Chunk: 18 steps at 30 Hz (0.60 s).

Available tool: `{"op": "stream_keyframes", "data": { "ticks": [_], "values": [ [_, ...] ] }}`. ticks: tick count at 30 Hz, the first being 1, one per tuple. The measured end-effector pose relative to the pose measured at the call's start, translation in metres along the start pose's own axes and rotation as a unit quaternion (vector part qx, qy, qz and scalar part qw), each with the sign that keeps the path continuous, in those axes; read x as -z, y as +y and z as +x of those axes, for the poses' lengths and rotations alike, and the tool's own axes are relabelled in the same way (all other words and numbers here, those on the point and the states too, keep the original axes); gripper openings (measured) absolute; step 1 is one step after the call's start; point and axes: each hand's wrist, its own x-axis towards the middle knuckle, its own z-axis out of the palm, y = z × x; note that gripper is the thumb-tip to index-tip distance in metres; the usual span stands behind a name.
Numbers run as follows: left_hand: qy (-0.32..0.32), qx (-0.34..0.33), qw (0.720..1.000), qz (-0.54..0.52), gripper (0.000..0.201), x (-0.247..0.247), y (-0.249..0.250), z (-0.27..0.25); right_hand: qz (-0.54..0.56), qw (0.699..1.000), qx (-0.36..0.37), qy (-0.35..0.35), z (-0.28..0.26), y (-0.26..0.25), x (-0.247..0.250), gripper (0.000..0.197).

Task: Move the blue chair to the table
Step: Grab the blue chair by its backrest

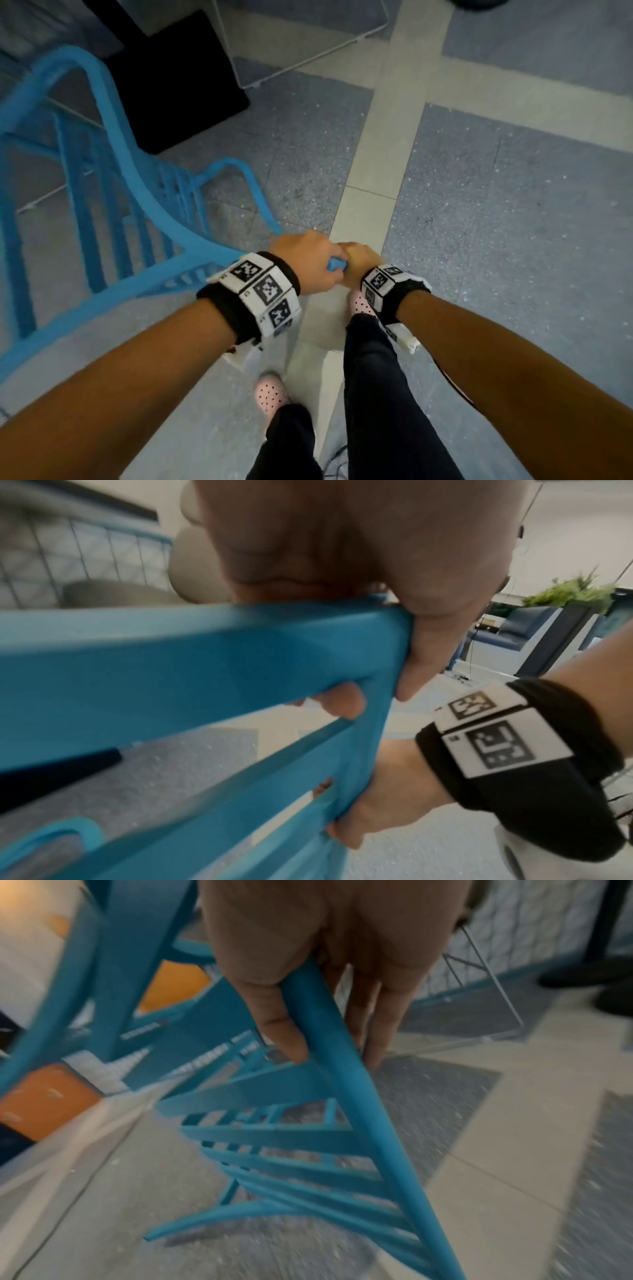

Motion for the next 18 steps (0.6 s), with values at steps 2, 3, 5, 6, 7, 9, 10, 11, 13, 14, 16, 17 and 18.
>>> {"op": "stream_keyframes", "data": {
  "ticks": [2, 3, 5, 6, 7, 9, 10, 11, 13, 14, 16, 17, 18],
  "values": [
    [0.025, 0.003, 1.0, -0.011, 0.028, 0.006, -0.016, -0.051, -0.018, 0.998, 0.054, 0.035, -0.027, -0.031, -0.004, 0.032],
    [0.039, 0.001, 0.999, -0.022, 0.027, 0.007, -0.024, -0.076, -0.027, 0.997, 0.062, 0.037, -0.042, -0.05, -0.007, 0.032],
    [0.066, -0.013, 0.996, -0.053, 0.025, 0.007, -0.044, -0.133, -0.079, 0.99, 0.101, 0.053, -0.069, -0.087, -0.02, 0.031],
    [0.08, -0.02, 0.995, -0.061, 0.025, 0.005, -0.054, -0.161, -0.105, 0.986, 0.113, 0.06, -0.084, -0.107, -0.025, 0.031],
    [0.095, -0.028, 0.993, -0.066, 0.024, 0.004, -0.065, -0.191, -0.126, 0.982, 0.127, 0.065, -0.101, -0.129, -0.029, 0.031],
    [0.131, -0.042, 0.988, -0.067, 0.025, 0.003, -0.09, -0.248, -0.188, 0.966, 0.16, 0.078, -0.134, -0.174, -0.037, 0.031],
    [0.146, -0.044, 0.986, -0.066, 0.028, 0.003, -0.104, -0.276, -0.215, 0.956, 0.178, 0.089, -0.147, -0.195, -0.042, 0.031],
    [0.163, -0.042, 0.983, -0.067, 0.032, 0.002, -0.116, -0.303, -0.239, 0.946, 0.195, 0.097, -0.162, -0.218, -0.045, 0.031],
    [0.202, -0.039, 0.976, -0.076, 0.048, -0.002, -0.139, -0.357, -0.29, 0.925, 0.22, 0.111, -0.189, -0.265, -0.051, 0.032],
    [0.219, -0.04, 0.971, -0.083, 0.054, -0.005, -0.15, -0.381, -0.314, 0.913, 0.232, 0.116, -0.199, -0.286, -0.054, 0.032],
    [0.249, -0.017, 0.964, -0.092, 0.055, -0.012, -0.17, -0.427, -0.361, 0.889, 0.259, 0.112, -0.217, -0.33, -0.062, 0.03],
    [0.265, 0.004, 0.96, -0.089, 0.056, -0.016, -0.18, -0.448, -0.38, 0.878, 0.27, 0.107, -0.225, -0.351, -0.067, 0.028],
    [0.272, 0.031, 0.959, -0.075, 0.059, -0.018, -0.19, -0.466, -0.399, 0.866, 0.284, 0.103, -0.229, -0.372, -0.073, 0.027]
  ]
}}
